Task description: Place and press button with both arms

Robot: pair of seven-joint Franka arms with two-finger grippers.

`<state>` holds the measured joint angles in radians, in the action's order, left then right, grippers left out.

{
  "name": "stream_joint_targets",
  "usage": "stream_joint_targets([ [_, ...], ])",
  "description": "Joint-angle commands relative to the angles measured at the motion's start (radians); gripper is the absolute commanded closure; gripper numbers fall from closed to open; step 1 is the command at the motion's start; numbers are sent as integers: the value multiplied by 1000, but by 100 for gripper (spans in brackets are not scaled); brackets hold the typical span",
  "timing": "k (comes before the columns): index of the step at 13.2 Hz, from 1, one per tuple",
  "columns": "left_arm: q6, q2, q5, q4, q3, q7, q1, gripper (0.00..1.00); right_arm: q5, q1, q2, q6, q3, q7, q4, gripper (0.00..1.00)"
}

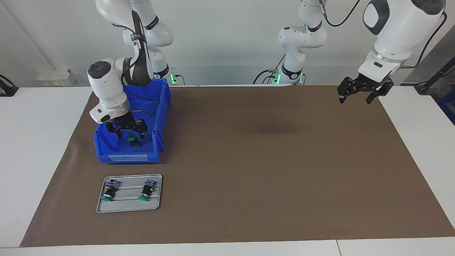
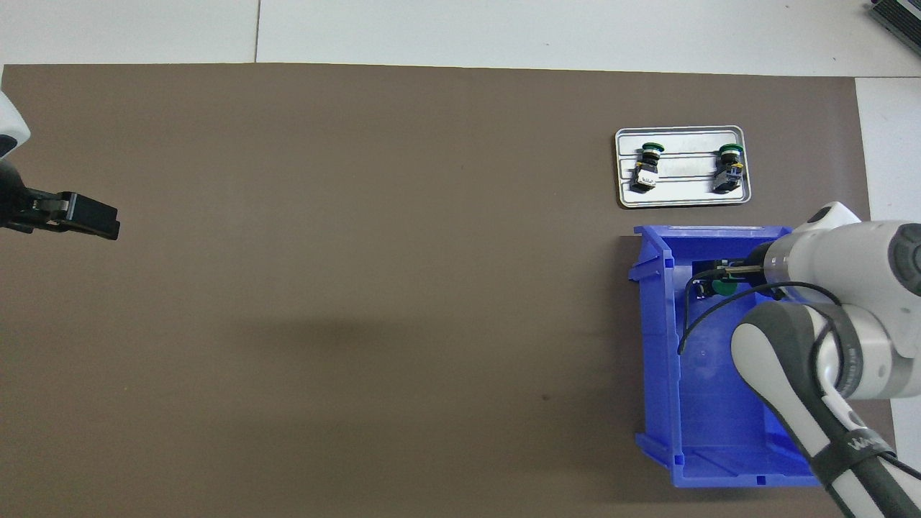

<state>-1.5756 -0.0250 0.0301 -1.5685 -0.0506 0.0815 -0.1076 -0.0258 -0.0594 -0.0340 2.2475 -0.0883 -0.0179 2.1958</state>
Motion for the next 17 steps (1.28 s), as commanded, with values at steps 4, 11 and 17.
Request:
stream_joint_targets([
  [4,-14,11,17,-18,6,-6,8,0,12,15,-15,-400,13,-8,-368,0],
  [11,-14,11,17,-18,6,-6,8,0,47,49,65,-743,5,-36,-720,0],
  [17,-14,11,17,-18,6,-6,8,0,18,38,29,-743,7,21,-650,0],
])
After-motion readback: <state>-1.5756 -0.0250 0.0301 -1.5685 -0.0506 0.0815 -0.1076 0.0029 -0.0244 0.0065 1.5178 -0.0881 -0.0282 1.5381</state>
